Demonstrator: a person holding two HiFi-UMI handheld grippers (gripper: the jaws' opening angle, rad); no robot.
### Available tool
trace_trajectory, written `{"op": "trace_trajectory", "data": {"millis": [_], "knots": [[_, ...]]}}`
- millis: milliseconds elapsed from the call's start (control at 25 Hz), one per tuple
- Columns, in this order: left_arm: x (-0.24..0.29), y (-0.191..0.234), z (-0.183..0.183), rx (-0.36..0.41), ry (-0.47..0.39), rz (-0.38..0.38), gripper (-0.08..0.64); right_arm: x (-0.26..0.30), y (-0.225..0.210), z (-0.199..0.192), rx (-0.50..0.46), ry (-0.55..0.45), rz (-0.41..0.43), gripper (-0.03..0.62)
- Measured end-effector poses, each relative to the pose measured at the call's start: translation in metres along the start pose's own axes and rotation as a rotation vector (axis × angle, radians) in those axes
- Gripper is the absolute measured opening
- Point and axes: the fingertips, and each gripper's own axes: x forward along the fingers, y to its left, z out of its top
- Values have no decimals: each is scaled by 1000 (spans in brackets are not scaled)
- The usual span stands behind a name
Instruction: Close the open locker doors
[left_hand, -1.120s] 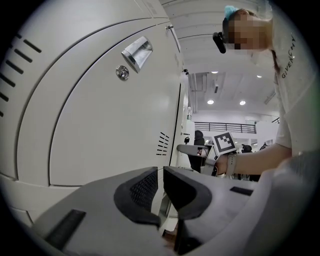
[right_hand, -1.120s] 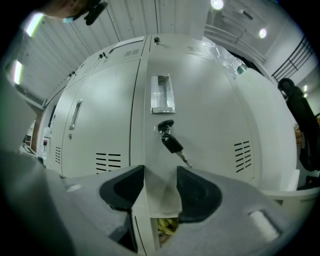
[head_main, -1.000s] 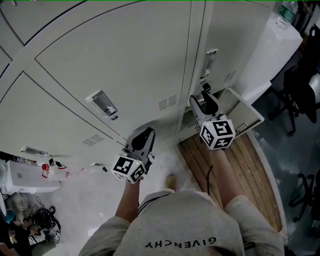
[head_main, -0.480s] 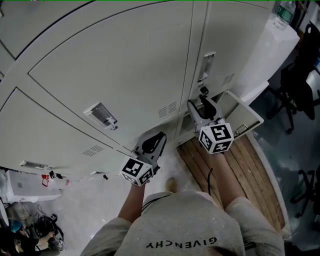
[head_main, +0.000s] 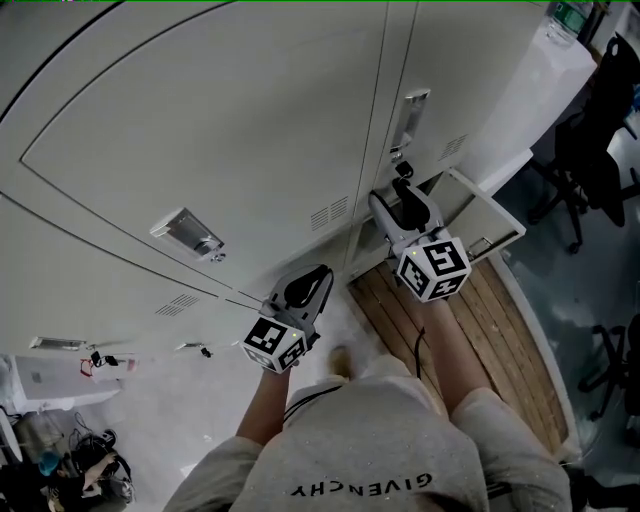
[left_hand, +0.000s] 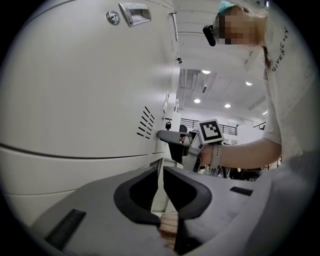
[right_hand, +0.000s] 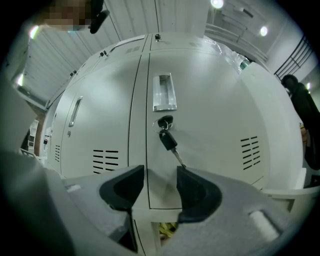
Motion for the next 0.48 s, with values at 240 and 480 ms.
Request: {"op": "trace_trajectory", "data": {"millis": [240, 480], "knots": [[-2, 5, -5, 8, -1, 28, 31, -7, 14, -13, -13, 31, 68, 202], [9, 2, -7, 11, 2, 52, 31, -31, 3, -26, 0, 60, 101, 202]]}}
